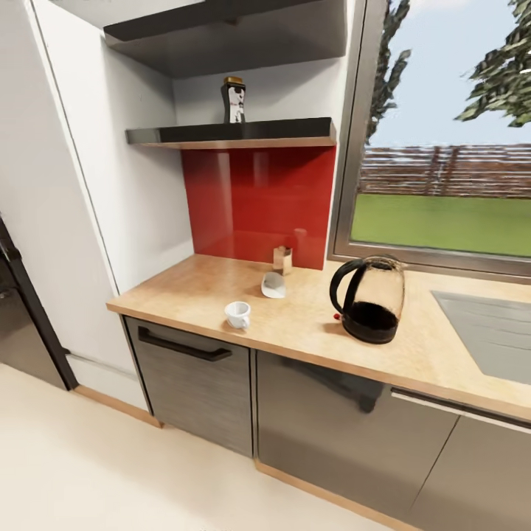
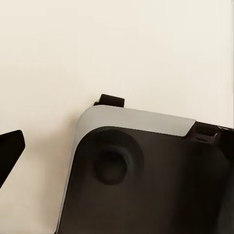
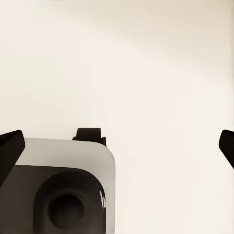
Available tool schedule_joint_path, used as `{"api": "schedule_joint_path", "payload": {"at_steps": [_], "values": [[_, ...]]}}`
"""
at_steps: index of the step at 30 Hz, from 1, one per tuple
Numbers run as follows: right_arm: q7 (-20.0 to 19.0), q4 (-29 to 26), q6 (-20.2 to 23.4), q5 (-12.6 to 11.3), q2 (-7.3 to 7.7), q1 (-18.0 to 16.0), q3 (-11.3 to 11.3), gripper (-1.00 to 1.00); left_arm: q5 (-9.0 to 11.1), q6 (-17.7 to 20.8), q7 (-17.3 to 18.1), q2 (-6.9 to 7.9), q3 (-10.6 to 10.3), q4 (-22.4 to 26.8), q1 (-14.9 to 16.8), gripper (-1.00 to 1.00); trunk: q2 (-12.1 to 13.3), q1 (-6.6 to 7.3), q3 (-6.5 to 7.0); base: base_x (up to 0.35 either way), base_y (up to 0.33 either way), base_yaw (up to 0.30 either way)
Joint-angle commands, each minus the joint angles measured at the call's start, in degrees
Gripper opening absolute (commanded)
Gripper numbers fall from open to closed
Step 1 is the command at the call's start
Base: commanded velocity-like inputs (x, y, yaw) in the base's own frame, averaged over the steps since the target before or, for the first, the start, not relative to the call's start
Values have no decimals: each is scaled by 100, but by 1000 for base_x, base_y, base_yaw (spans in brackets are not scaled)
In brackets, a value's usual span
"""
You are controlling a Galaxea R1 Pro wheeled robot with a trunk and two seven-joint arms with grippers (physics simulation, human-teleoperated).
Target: Set up a coffee station on the kitchen countertop: keep the coffee maker on the countertop, move the bottle of coffee from the kitchen shelf to the counter next to the coffee maker, place a paper coffee filter on top of the coffee maker, put the saucer next to the coffee maker with the coffee cup on the saucer, and place the electric kettle next to the coffee maker.
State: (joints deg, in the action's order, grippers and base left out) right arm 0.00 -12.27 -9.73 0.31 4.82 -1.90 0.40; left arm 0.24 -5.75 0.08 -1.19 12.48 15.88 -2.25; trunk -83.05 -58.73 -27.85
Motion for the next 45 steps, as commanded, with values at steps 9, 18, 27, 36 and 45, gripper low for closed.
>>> {"api": "schedule_joint_path", "payload": {"at_steps": [9,18,27,36,45], "values": [[-2,6,-16,1,1,-3,4,100,2,-5,1,-4,19,11,-3,100,-2,0,-5,0,-86,234],[-17,21,-11,-1,4,-3,-1,100,2,-5,1,-4,25,11,-3,100,-2,0,-5,0,-4,42],[-20,-1155,-7,-19,-275,-3,1013,100,2,-11,1,5,42,17,-3,100,-2,0,-5,0,0,1],[-19,-3920,295,-40,-308,17,2309,100,2,-14,1,9,138,20,-3,100,-2,0,-5,0,0,0],[-18,-6364,2069,-65,-332,21,2942,100,-4,-14,4,13,294,20,-3,100,-2,0,-5,0,0,0]]}}
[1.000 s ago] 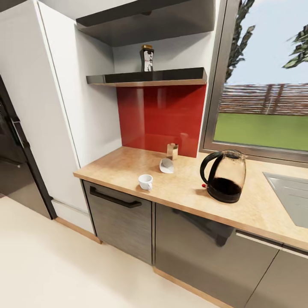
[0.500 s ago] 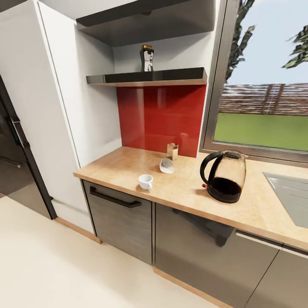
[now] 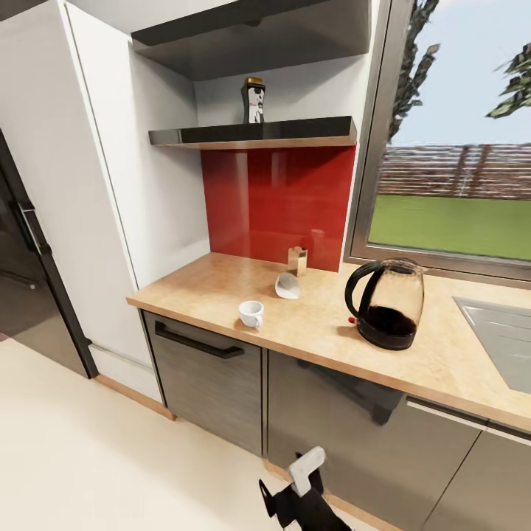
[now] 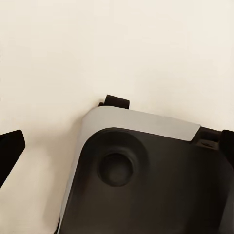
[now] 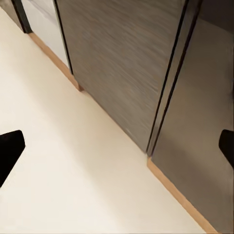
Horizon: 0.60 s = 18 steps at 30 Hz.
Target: Set up a coffee station on the kitchen countertop: keep the coffee maker on the countertop, move the bottle of coffee from the kitchen shelf to the counter next to the coffee maker, place a paper coffee filter on top of the coffee maker, put the saucer next to the coffee maker with the coffee cup on the saucer, and place the electric kettle next to the coffee maker.
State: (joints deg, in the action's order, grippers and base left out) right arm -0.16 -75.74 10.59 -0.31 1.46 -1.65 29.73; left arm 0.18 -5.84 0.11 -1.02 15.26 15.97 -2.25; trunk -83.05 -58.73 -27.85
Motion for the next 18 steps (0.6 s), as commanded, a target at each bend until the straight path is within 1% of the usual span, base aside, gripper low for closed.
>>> {"api": "schedule_joint_path", "payload": {"at_steps": [1,6,7,10,12,14,15,18], "values": [[-2,-193,132,-5,-15,-5,42,100,2,-5,0,-4,21,11,-3,100,-3,0,-5,0,0,0],[-1,-831,443,-7,-191,-29,141,100,0,-5,-1,-3,35,11,-3,100,-3,0,-5,0,0,0],[2,-985,545,-4,-285,-46,161,100,0,-5,-1,-3,40,11,-3,100,-3,0,-5,0,0,0],[4,-1119,684,3,-429,-173,179,100,0,-5,-2,-1,43,11,-3,100,-3,0,-5,0,0,0],[6,-1171,785,7,-494,-296,186,100,0,-5,-2,3,44,11,-3,100,-3,0,-5,0,0,0],[2,-1218,943,10,-551,-550,193,100,0,-5,-2,27,46,11,-3,100,-3,0,-5,0,0,0],[0,-1255,1312,9,-598,-1088,198,100,0,-5,-2,63,52,11,-3,100,-3,0,-5,0,0,0],[-1,-1261,1483,5,-620,-1352,198,100,0,-5,-2,69,65,11,-3,100,-3,0,-5,0,0,0]]}}
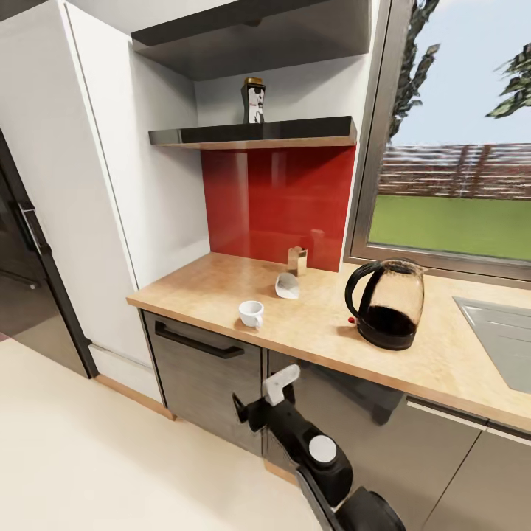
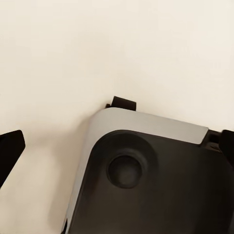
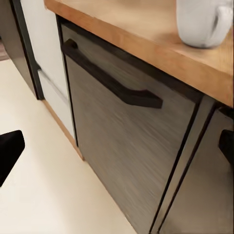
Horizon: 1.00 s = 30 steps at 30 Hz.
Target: Set up a coffee station on the kitchen countertop: keep the coffee maker on the countertop, move the bottle of coffee from the kitchen shelf to the counter next to the coffee maker, place a paper coffee filter on top of the coffee maker, put the saucer next to the coffee maker with the coffee cup on the saucer, and place the electric kettle next to the coffee maker.
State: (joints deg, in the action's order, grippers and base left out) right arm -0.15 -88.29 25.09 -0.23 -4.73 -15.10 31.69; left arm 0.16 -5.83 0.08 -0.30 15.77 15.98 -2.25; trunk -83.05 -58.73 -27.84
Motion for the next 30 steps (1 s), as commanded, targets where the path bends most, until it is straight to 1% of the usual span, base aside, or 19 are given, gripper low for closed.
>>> {"api": "schedule_joint_path", "payload": {"at_steps": [1,2,4,5,7,10,11,12,14,18,20,22,23,27,30], "values": [[-2,-8,91,-7,-8,-97,1,100,2,-6,1,-2,24,11,-3,100,-3,0,-5,0,0,0],[-2,-10,208,-14,-18,-273,-1,100,2,-6,1,0,54,11,-3,100,-3,0,-5,0,0,0],[-5,-11,343,-21,-27,-457,-2,100,2,-6,3,1,87,11,-3,100,-3,0,-5,0,0,0],[-9,-12,607,-37,-38,-802,-7,100,2,-6,7,6,151,11,-3,100,-3,0,-5,0,0,0],[-10,-13,842,-43,-41,-1095,-17,100,2,-6,8,7,179,11,-3,100,-3,0,-5,0,0,0],[-11,-13,1078,-47,-41,-1360,-43,100,2,-6,7,10,190,11,-3,100,-3,0,-5,0,0,0],[-11,-13,1373,-48,-39,-1677,-76,100,2,-6,6,10,196,11,-3,100,-3,0,-5,0,0,0],[-11,-13,1606,-48,-38,-1877,-266,100,2,-6,6,12,197,11,-3,100,-3,0,-5,0,0,0],[-7,-13,1754,-48,-36,-1979,-527,100,2,-6,6,12,198,11,-3,100,-3,0,-5,0,0,0],[-4,-13,1816,-44,-25,-2022,-709,100,2,-6,5,12,198,11,-3,100,-3,0,-5,0,0,0],[-3,-13,1841,-39,7,-2041,-935,100,2,-6,5,12,198,11,-3,100,-3,0,-5,0,0,0],[-2,-10,1852,-37,33,-2049,-1227,100,2,-6,4,20,198,11,-3,100,-3,0,-5,0,0,0],[-2,-8,1853,-35,39,-2051,-1325,100,2,-6,3,27,198,11,-3,100,-3,0,-5,0,0,0],[13,2,1851,-14,50,-2049,-1462,100,2,-6,6,36,198,11,-3,100,-3,0,-5,0,0,0],[18,9,1850,-1,50,-2049,-1485,100,2,-6,8,37,198,11,-3,100,-3,0,-5,0,0,0]]}}
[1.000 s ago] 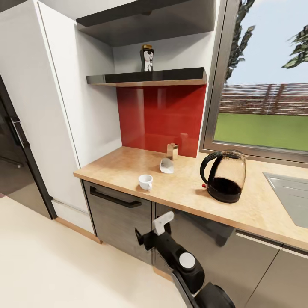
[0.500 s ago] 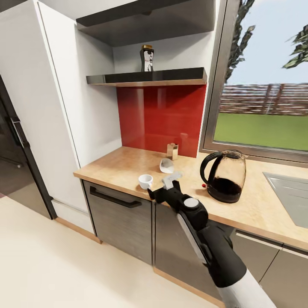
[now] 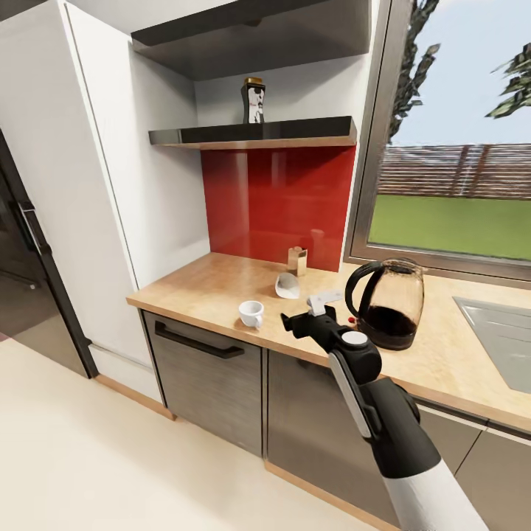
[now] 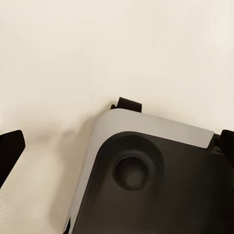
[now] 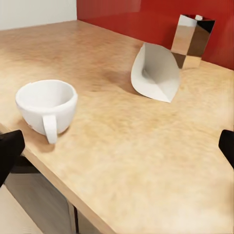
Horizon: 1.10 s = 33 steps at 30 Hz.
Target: Set up a coffee station on the kitchen countertop: keep the coffee maker on the countertop, move the bottle of coffee from the kitchen shelf to the counter next to the coffee maker, place a paper coffee filter on top of the coffee maker, put the saucer next to the coffee maker with the coffee cup on the saucer, and place the electric kettle next to the coffee maker.
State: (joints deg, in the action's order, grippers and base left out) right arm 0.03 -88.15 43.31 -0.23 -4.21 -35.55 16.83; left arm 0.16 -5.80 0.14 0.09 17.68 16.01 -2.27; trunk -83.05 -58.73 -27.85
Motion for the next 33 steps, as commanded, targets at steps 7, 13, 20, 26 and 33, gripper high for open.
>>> {"api": "schedule_joint_path", "payload": {"at_steps": [7,13,20,26,33], "values": [[12,35,28,8,0,0,-28,100,2,-11,3,0,2,7,-2,100,-3,0,-5,14,0,0],[11,272,-9,-6,-1,20,-30,100,2,-17,4,0,7,11,-2,100,-3,0,-5,97,0,0],[13,509,-46,-21,-3,37,-33,100,2,-18,4,0,5,20,-2,100,-3,0,-5,112,0,0],[14,593,-58,-18,-1,40,-35,100,2,-135,4,0,3,24,-2,100,-3,0,-5,87,0,0],[22,638,-60,-13,-1,41,-40,100,2,-226,4,0,7,25,-2,100,-3,0,-5,88,0,0]]}}
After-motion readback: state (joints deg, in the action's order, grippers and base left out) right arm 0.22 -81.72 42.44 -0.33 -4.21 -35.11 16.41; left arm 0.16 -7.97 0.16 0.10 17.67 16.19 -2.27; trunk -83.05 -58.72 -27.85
